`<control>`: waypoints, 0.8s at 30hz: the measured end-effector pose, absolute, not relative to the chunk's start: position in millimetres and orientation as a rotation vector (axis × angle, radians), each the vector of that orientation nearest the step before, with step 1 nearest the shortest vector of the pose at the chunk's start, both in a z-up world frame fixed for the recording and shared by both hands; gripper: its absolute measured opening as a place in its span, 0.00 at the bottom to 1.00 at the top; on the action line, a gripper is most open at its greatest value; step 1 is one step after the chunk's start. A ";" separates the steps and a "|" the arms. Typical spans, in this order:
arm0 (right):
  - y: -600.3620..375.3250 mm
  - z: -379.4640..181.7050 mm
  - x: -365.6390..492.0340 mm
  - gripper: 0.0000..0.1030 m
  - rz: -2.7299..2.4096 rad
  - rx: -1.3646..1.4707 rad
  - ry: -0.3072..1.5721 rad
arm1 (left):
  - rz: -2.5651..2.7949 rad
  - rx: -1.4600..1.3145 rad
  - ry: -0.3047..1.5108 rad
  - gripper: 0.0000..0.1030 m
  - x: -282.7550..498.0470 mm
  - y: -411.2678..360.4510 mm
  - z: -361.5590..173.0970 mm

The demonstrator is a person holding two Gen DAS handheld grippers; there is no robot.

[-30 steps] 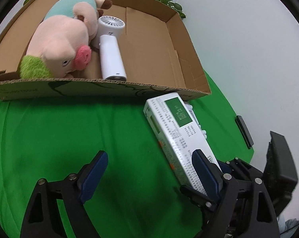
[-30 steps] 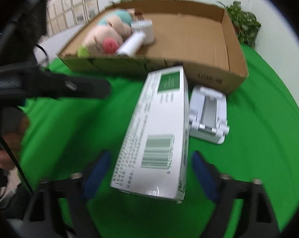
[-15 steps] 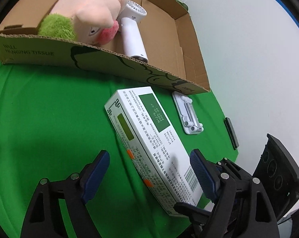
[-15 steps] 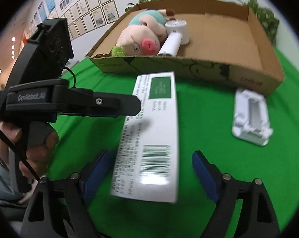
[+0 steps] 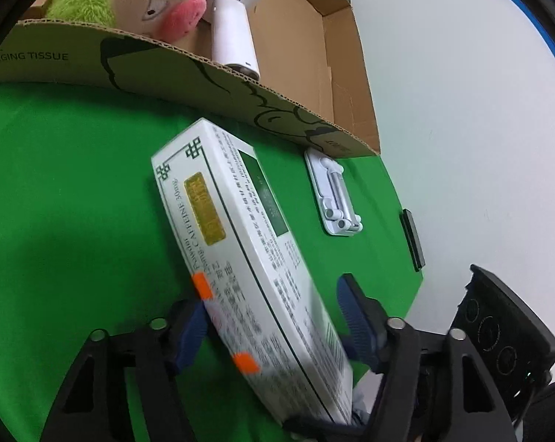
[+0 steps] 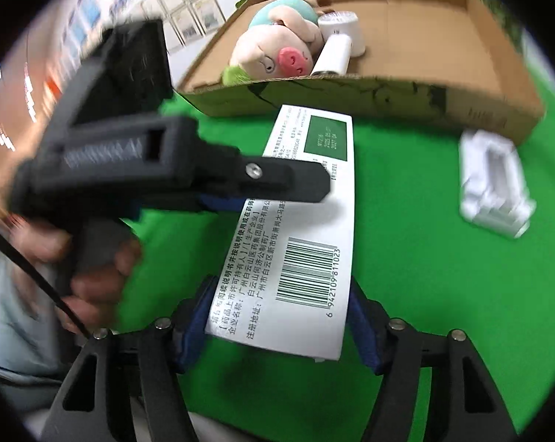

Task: Organize objects
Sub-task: 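Lift the product box upright and carry it over the tray box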

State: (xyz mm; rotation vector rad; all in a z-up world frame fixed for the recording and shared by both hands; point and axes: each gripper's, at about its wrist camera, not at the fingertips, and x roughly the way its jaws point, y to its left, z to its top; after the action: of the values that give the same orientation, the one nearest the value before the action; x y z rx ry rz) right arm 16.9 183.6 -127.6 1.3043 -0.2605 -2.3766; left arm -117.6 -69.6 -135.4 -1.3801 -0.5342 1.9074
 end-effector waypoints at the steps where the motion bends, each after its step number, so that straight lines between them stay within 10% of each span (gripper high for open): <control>1: 184.9 -128.3 18.5 0.62 -2.360 1.297 -0.293 | 1.916 -1.384 -0.531 0.57 -117.6 -69.2 -135.6; 24: 212.9 -48.8 44.2 0.59 -2.654 0.887 -0.197 | 2.106 -0.960 -0.228 0.38 -105.9 -42.6 22.4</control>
State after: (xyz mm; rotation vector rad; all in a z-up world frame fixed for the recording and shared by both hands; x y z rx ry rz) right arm 44.2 212.9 -48.8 0.8874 -0.1972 -2.6542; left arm -105.9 -42.6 22.4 -0.9596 -0.2282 2.1058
